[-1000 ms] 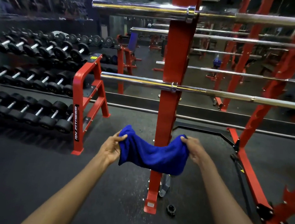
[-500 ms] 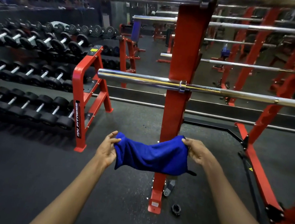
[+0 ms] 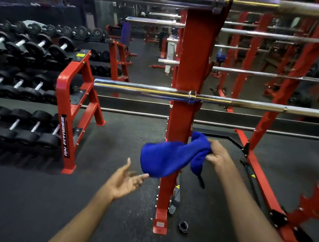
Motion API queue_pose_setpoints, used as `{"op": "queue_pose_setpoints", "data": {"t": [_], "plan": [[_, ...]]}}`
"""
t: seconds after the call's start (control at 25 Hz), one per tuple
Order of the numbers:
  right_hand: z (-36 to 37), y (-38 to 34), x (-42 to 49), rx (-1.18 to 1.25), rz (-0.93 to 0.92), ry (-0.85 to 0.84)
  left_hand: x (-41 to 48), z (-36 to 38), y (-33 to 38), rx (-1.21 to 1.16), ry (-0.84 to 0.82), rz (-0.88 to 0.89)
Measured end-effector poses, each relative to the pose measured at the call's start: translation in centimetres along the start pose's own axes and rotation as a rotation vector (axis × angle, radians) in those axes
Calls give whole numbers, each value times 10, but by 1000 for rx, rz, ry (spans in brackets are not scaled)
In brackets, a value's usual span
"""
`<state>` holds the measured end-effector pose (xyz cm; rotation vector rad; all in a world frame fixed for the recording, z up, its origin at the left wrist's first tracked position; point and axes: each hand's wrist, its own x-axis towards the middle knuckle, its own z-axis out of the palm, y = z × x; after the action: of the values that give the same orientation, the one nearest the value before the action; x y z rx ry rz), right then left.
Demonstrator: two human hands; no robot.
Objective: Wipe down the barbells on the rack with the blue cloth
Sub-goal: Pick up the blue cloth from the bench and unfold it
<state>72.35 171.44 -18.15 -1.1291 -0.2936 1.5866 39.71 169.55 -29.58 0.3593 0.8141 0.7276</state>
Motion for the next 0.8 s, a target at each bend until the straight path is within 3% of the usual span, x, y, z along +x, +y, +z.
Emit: {"op": "queue_pose_setpoints", "data": {"t": [0.12,0.28,0.48,0.68,0.8], "plan": [[-12,5,27,13,24,-17,49,10,-46,57,52,-105],[0,-2,2,211,69,-73,70,12,-69,345,184,-201],[14,-9,-23,194,17,-98,62,27,-100,428,124,-314],[26,-22,-51,133,-82,-66,55,62,-88,-21,135,-113],[8,-27,-54,97,-130,14,53,55,-54,19,249,149]]}}
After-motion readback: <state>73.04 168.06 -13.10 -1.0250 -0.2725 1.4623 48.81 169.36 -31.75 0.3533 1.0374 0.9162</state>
